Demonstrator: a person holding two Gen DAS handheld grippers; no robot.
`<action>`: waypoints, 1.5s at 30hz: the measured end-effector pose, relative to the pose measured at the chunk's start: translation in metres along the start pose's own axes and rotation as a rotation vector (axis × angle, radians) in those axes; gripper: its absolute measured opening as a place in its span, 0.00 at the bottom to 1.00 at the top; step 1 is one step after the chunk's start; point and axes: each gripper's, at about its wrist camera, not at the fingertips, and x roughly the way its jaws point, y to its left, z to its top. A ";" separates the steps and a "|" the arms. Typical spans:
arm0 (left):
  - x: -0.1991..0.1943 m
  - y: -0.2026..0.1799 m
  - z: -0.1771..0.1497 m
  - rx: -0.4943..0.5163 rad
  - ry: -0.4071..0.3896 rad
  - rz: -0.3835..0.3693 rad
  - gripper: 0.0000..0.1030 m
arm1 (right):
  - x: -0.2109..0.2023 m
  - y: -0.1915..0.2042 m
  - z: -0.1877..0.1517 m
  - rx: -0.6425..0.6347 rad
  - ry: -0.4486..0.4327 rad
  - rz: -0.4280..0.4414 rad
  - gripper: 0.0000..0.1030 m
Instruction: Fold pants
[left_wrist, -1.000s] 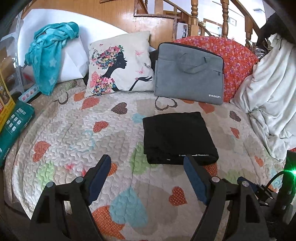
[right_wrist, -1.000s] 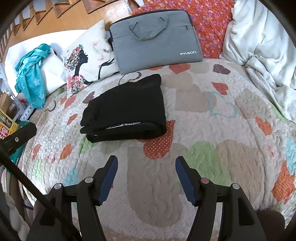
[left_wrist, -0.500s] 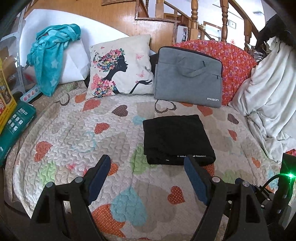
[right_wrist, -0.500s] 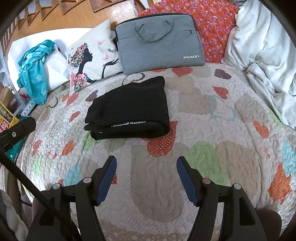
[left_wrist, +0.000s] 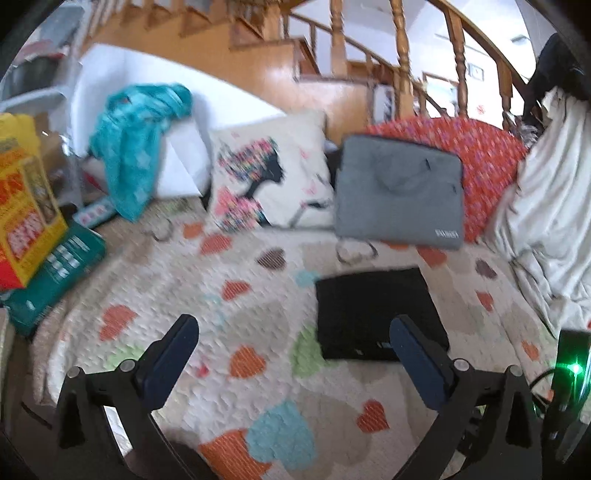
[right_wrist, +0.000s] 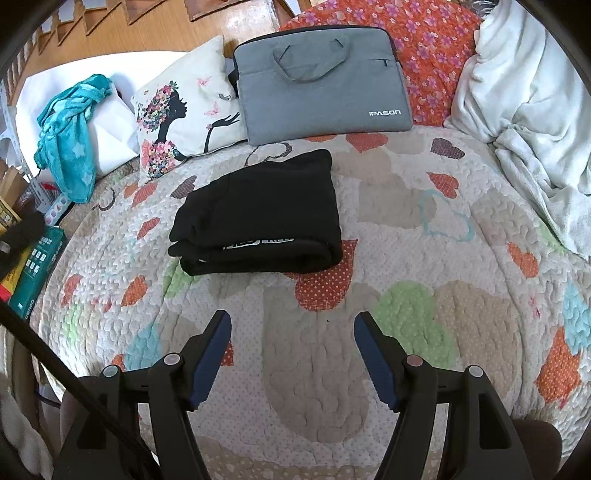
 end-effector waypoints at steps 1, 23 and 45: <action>-0.002 0.001 0.001 -0.004 -0.009 0.017 1.00 | 0.001 0.000 0.000 -0.002 0.000 0.000 0.72; 0.073 -0.009 -0.058 0.019 0.369 -0.062 1.00 | 0.027 -0.002 -0.007 -0.028 0.060 -0.037 0.75; 0.092 -0.011 -0.070 0.029 0.435 -0.090 1.00 | 0.047 -0.003 -0.011 -0.043 0.111 -0.054 0.76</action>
